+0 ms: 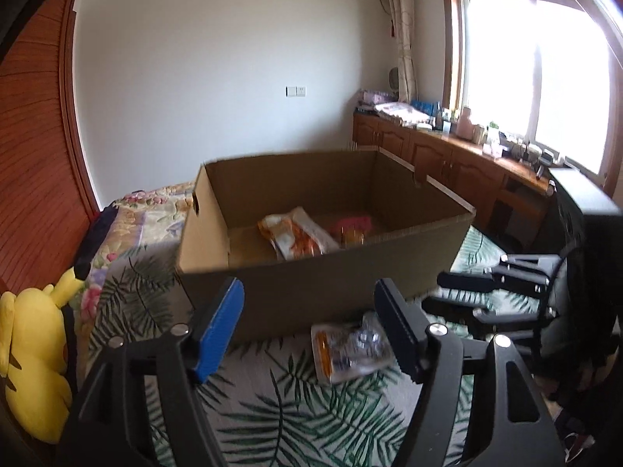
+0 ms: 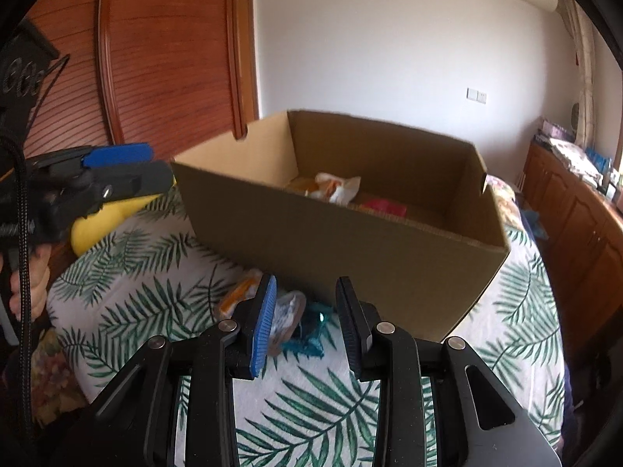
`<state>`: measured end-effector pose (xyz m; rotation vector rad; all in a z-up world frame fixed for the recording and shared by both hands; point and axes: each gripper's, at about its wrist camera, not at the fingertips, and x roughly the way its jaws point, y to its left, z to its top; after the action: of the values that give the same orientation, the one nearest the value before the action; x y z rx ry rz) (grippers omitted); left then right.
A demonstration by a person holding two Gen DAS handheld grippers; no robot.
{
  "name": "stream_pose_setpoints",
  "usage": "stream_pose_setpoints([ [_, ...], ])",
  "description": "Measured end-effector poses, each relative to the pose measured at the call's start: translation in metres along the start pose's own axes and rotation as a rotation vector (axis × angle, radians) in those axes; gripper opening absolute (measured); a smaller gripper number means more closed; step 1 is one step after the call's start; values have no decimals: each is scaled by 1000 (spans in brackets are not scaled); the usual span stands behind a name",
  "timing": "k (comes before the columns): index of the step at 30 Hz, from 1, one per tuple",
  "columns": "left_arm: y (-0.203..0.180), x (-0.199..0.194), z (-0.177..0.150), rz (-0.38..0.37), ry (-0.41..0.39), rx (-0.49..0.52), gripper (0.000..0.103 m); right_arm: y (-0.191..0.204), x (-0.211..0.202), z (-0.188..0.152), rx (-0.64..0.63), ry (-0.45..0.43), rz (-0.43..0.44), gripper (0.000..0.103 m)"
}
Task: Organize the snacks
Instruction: 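Withdraw both tools from the box toward the remaining packets, then grasp the blue wrapped candy with the right tool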
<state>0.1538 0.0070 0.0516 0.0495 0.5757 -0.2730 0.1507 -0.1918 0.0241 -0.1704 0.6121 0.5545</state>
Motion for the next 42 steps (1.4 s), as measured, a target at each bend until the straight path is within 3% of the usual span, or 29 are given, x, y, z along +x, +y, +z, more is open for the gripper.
stream_pose_setpoints([
  [7,2,23,-31,-23,76,-49,70,-10,26,-13,34,73,18,31],
  [17,5,46,-51,-17,143,-72,70,-10,58,-20,25,164,37,28],
  [30,0,64,-54,-23,187,-78,70,-8,77,-23,21,217,36,28],
  [34,0,70,-53,-34,201,-88,70,-7,78,-25,10,229,35,22],
  [42,-9,85,-48,-54,231,-88,70,-12,54,-31,-7,202,7,21],
])
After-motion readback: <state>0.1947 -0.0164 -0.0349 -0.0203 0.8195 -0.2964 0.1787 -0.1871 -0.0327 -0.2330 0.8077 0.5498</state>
